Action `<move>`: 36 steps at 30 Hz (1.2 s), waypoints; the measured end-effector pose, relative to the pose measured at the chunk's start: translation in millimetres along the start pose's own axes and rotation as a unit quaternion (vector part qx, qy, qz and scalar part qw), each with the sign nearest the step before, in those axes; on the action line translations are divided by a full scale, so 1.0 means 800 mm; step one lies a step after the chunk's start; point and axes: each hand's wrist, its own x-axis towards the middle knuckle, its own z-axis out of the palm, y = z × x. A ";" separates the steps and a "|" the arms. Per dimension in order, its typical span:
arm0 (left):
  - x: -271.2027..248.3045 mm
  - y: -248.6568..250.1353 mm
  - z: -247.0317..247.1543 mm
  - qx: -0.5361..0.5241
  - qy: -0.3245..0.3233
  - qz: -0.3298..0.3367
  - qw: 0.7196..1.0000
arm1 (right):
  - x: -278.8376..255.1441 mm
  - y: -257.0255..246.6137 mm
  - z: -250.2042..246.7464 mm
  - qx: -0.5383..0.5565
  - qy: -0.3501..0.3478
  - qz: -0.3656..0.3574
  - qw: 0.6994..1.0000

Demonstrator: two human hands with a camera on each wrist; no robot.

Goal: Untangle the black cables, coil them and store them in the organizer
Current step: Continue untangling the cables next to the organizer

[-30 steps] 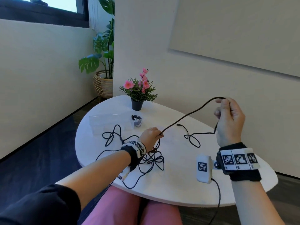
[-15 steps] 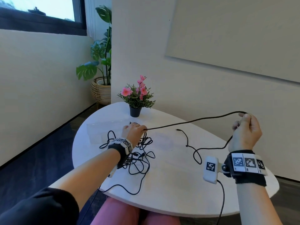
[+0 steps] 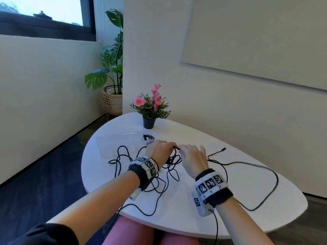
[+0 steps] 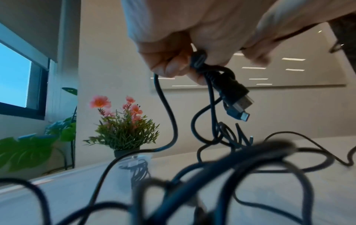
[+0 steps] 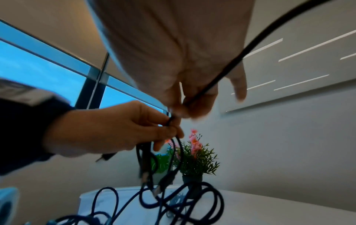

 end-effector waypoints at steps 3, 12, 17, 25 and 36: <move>-0.007 -0.012 -0.012 0.016 0.034 0.042 0.998 | 0.008 0.019 -0.014 0.020 0.045 -0.002 0.999; 0.004 -0.010 -0.020 -0.087 -0.038 -0.117 0.989 | 0.007 0.061 -0.020 -0.031 0.189 0.001 0.982; -0.009 -0.083 0.002 -0.172 -0.087 -0.337 0.921 | -0.005 0.113 -0.050 -0.019 0.183 0.128 0.975; -0.011 -0.032 -0.016 -0.138 -0.095 -0.162 0.972 | 0.005 0.113 -0.049 -0.006 0.147 0.092 0.985; 0.002 0.037 -0.010 -0.414 -0.049 -0.058 0.907 | 0.008 0.074 -0.039 -0.012 0.180 -0.038 0.983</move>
